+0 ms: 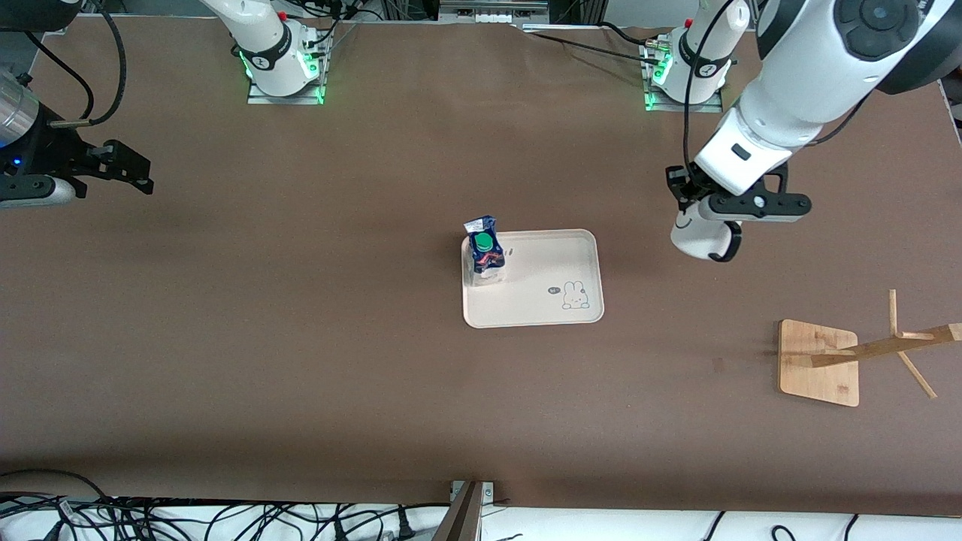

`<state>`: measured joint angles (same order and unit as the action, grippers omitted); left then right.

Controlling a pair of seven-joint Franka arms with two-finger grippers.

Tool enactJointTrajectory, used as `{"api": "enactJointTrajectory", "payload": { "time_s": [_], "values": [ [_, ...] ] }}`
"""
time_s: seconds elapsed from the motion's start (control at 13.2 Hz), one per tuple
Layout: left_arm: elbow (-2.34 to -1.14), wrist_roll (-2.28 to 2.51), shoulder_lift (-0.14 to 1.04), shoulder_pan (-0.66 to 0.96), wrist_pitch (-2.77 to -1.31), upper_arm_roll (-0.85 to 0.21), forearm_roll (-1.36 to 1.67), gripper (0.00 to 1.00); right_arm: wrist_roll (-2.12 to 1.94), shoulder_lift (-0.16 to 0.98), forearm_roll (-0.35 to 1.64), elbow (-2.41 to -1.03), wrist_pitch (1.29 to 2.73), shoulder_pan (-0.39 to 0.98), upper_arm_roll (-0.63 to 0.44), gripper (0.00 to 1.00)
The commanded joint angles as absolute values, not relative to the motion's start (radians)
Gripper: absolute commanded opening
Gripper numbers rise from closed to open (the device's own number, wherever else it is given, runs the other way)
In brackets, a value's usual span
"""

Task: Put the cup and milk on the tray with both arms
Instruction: 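Lift the mug off the wooden stand with the left gripper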

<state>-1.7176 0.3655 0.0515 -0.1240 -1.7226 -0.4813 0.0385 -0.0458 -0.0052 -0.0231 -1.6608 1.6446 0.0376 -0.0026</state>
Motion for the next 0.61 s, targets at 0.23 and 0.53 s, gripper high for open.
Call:
{"api": "enactJointTrajectory", "payload": {
  "time_s": [0.23,0.53],
  "values": [
    [-1.677,0.347,0.110,-0.060,-1.513,-0.532,0.020,0.00,-0.060,-0.011,-0.026,-1.654,1.628,0.026,0.009,1.00],
    [-1.512,0.441,0.332,-0.023,-1.474,-0.528,0.020,0.00,-0.060,-0.009,-0.026,-1.654,1.629,0.026,0.008,1.00]
  ]
}}
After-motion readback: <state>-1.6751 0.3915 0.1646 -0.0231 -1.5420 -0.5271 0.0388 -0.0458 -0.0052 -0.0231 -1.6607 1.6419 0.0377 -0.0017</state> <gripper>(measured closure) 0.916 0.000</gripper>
